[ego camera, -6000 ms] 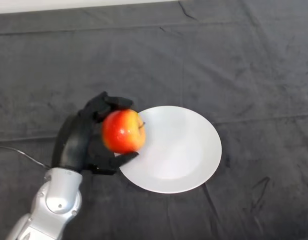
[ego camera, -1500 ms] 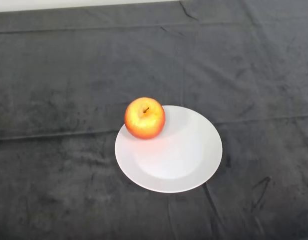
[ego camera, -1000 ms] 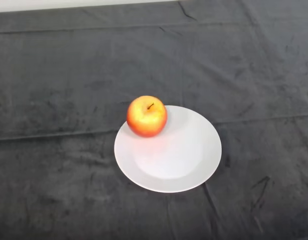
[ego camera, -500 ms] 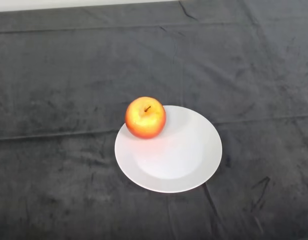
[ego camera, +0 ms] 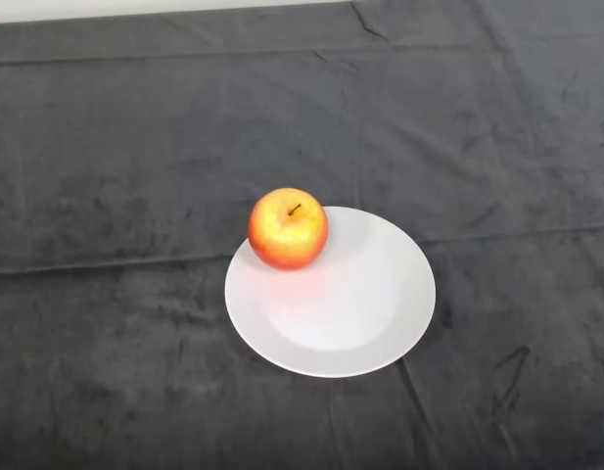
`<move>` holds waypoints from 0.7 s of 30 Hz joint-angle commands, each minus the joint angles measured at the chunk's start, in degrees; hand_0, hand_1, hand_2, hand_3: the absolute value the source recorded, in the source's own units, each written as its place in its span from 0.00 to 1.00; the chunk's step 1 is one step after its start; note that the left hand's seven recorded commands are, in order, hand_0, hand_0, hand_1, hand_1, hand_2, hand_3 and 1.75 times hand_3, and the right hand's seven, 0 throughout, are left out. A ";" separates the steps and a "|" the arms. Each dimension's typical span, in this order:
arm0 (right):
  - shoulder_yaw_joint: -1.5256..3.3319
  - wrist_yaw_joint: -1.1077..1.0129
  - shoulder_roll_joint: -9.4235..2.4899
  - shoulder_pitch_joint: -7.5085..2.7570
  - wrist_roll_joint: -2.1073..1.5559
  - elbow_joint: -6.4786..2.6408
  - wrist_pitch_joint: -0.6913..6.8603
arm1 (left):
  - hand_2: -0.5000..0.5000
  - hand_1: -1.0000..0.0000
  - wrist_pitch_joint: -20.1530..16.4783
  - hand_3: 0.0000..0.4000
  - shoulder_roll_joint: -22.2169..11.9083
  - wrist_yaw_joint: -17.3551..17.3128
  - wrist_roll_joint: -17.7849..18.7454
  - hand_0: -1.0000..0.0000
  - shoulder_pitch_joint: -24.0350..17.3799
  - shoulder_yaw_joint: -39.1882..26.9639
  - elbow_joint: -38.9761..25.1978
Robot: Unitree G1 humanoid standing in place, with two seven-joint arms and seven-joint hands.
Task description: Move the apple to the plate
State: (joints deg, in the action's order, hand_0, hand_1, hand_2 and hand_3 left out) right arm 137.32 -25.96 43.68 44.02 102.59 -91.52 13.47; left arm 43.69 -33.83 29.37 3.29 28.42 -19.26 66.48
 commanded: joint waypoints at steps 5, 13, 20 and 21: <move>0.64 -0.72 1.00 2.38 -0.19 1.64 -0.16 | 0.50 1.00 1.69 0.00 -3.69 -0.13 -0.38 1.00 3.64 -1.52 2.75; 0.64 -0.72 1.00 2.38 -0.19 1.63 -0.16 | 0.50 1.00 1.74 0.00 -3.60 -0.25 -0.50 1.00 3.71 -1.56 2.84; 0.64 -0.72 1.00 2.38 -0.19 1.63 -0.16 | 0.50 1.00 1.78 0.00 -3.58 -0.41 -0.55 1.00 3.75 -1.63 2.92; 0.64 -0.72 1.00 2.38 -0.19 1.63 -0.16 | 0.50 1.00 1.79 0.00 -3.58 -0.44 -0.56 1.00 3.75 -1.64 2.93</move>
State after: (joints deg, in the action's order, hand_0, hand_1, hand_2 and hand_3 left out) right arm 137.32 -25.96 43.68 44.02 102.59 -91.52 13.47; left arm 44.21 -33.83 29.30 3.26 28.44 -19.29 66.73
